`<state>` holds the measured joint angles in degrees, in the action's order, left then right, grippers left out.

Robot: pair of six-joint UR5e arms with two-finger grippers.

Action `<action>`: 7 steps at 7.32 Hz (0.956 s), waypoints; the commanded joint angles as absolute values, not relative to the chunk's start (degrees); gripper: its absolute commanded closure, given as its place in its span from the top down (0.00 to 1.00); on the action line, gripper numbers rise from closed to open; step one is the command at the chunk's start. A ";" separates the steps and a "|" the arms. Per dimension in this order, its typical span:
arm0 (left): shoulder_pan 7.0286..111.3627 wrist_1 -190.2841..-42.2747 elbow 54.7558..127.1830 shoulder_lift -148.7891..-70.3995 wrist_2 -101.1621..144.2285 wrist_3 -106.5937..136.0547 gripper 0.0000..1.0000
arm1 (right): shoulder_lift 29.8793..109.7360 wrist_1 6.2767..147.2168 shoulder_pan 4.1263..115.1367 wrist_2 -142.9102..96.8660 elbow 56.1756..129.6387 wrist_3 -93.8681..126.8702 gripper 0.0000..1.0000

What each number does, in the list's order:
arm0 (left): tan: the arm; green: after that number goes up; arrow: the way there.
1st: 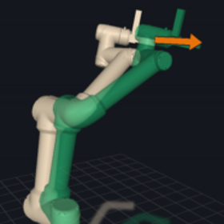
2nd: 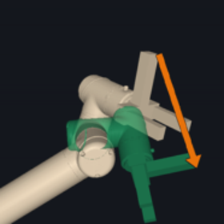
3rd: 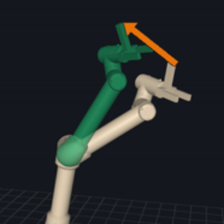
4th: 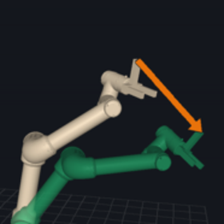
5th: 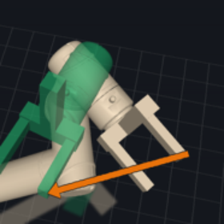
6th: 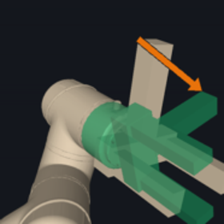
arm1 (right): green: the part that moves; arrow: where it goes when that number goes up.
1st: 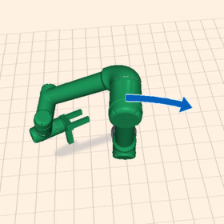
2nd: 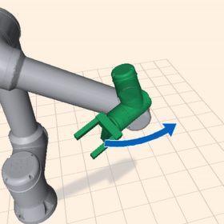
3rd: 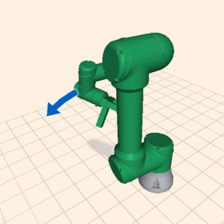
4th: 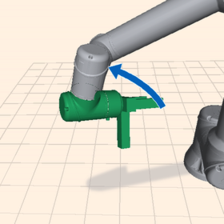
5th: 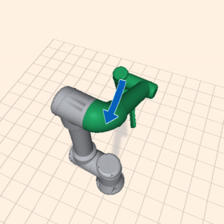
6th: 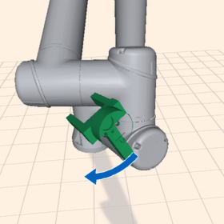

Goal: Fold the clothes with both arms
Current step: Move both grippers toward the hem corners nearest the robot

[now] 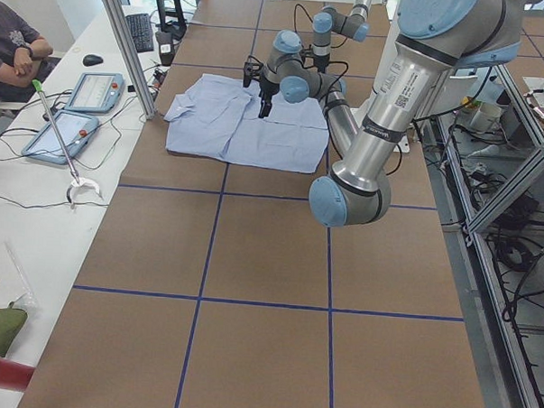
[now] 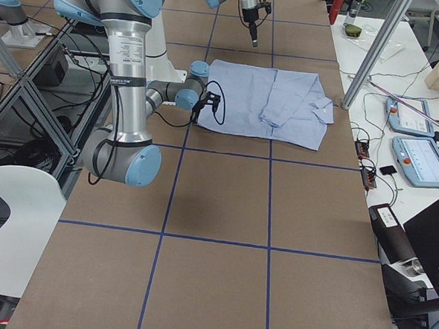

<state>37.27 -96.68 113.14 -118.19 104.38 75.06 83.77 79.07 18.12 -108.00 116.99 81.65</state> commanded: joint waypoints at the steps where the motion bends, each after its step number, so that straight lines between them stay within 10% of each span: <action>1: 36.39 -96.68 113.38 -114.80 104.50 75.23 0.99 | 83.85 79.01 19.15 -107.58 118.39 81.65 0.00; 7: 24.35 -106.06 114.17 -102.41 98.20 81.47 0.99 | 83.85 78.93 21.18 -107.84 120.85 81.65 0.00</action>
<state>26.07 -102.40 114.13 -105.09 100.85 80.52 83.84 78.93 20.82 -107.81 120.74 81.65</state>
